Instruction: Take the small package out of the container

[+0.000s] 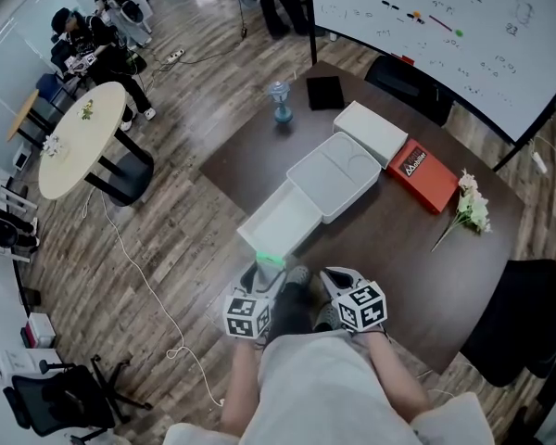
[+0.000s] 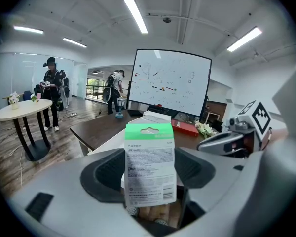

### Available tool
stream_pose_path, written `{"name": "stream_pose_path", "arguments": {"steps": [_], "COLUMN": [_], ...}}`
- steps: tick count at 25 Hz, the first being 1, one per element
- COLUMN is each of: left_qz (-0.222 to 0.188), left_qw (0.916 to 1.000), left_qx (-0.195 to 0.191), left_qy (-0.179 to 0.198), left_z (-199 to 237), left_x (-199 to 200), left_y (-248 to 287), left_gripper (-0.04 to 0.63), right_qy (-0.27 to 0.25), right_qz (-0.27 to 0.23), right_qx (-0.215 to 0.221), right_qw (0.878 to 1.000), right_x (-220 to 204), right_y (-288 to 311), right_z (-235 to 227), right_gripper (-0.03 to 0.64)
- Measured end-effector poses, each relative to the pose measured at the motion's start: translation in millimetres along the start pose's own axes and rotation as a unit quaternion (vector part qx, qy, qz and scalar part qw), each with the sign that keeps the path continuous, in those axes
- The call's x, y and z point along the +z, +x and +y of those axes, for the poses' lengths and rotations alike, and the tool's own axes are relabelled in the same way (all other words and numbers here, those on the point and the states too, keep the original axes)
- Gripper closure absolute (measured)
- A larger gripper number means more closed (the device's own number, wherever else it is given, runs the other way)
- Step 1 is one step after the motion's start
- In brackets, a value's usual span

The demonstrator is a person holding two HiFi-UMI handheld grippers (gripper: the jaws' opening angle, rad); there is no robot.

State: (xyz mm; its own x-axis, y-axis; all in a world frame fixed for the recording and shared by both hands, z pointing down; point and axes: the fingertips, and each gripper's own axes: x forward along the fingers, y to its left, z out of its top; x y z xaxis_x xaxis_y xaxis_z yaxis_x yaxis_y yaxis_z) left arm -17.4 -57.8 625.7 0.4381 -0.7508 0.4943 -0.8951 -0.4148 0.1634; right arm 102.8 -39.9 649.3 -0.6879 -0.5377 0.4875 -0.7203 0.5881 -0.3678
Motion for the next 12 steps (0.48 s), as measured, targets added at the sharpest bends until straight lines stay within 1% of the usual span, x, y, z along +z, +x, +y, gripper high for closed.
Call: {"name": "stream_pose_path", "arguments": {"steps": [12], "left_qz": [-0.009], "left_qw": [0.9999], "left_qx": [-0.012], "left_qy": [0.008], "left_z": [-3.2], "left_x": [0.5], "left_y": [-2.7], "left_gripper": [0.291], "right_qy": [-0.003], "right_qz": [-0.003], "right_qx": [0.007], "right_qw": [1.0], "right_x": [0.0], "right_y": [4.0], "right_z": [5.5], "right_gripper": [0.621]}}
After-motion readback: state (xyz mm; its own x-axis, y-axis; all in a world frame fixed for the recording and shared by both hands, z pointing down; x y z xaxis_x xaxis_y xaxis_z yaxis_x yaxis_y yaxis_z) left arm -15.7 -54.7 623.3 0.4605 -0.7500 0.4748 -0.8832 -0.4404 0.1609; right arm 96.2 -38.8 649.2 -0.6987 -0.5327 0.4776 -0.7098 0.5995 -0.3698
